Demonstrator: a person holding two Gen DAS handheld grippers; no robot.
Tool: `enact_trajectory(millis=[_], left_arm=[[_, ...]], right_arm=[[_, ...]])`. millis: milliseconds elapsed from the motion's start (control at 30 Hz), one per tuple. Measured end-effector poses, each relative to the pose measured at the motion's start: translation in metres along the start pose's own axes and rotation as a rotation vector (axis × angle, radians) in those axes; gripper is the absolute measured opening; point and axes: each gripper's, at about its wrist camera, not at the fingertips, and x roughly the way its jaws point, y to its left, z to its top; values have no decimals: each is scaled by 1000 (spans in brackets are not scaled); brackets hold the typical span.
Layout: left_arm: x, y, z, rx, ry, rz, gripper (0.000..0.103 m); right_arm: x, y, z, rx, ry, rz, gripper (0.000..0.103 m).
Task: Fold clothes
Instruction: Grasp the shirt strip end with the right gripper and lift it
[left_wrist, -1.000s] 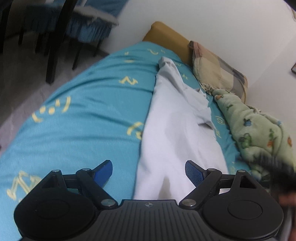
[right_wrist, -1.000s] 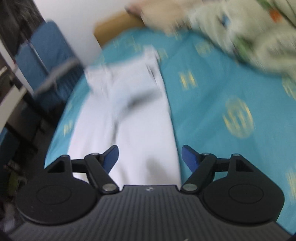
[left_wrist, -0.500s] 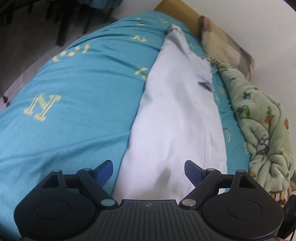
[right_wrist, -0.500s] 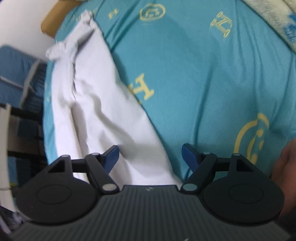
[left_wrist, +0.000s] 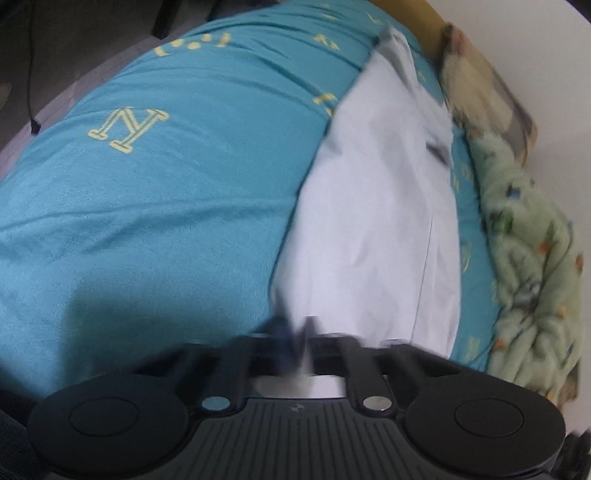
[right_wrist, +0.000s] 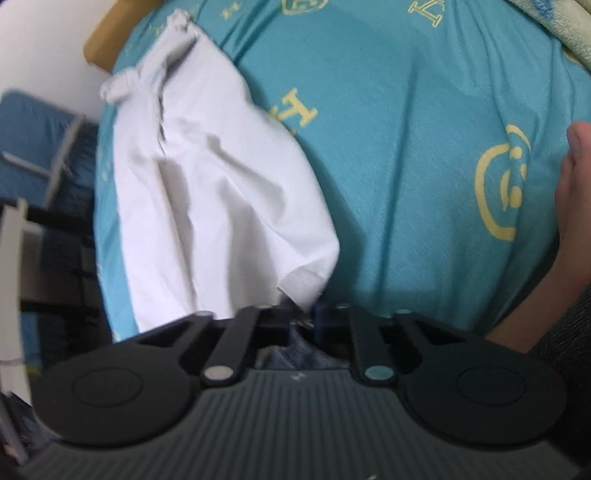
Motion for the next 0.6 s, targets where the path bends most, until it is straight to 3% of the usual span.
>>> enact_trajectory(millis=[333, 467, 600], left_arm=[[-95, -51, 16, 21, -152, -284, 1], [-133, -67, 12, 8, -182, -337, 1], [-160, -72, -7, 19, -197, -369, 1]], right_arm=[[-98, 32, 44, -122, -241, 203, 8], [-142, 33, 53, -127, -313, 272, 8], [-167, 24, 42, -133, -330, 318, 8]])
